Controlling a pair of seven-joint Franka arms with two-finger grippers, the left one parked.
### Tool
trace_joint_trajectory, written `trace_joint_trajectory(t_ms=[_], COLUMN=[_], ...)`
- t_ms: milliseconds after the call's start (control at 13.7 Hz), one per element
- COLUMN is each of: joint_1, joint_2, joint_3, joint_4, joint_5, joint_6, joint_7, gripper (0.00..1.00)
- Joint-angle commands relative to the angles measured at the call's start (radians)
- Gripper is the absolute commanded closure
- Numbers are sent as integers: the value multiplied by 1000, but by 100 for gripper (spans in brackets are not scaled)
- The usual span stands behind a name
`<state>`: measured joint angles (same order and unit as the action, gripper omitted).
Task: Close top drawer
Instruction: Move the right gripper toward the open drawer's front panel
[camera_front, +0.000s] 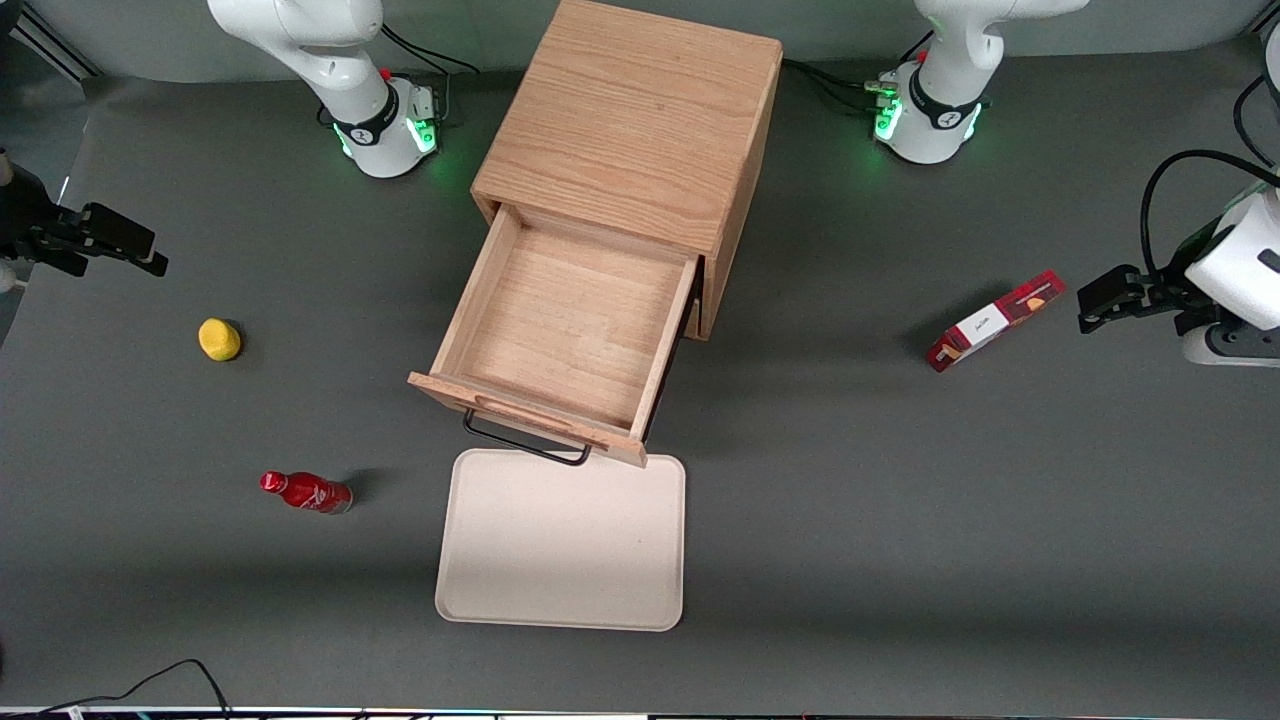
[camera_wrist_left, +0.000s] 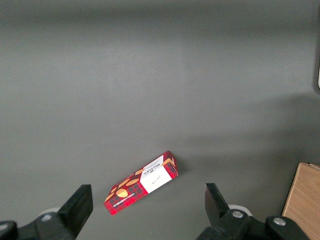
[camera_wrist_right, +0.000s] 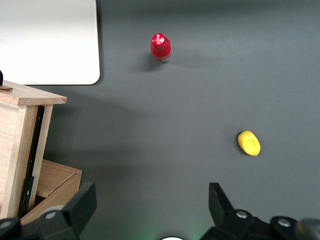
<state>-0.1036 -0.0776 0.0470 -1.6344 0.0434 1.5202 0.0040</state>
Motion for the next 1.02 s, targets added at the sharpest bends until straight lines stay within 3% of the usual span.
trace_joint_trajectory(t_ms=[0,364,947], joint_1=[9,13,189], joint_2=[2,42,372], joint_3=[-7,-3,1], joint_4=[16,62,425], joint_5=[-5,7,81], joint_6=[-22,-18,-9], joint_7=[10,-25,-99], gripper=[0,0,0])
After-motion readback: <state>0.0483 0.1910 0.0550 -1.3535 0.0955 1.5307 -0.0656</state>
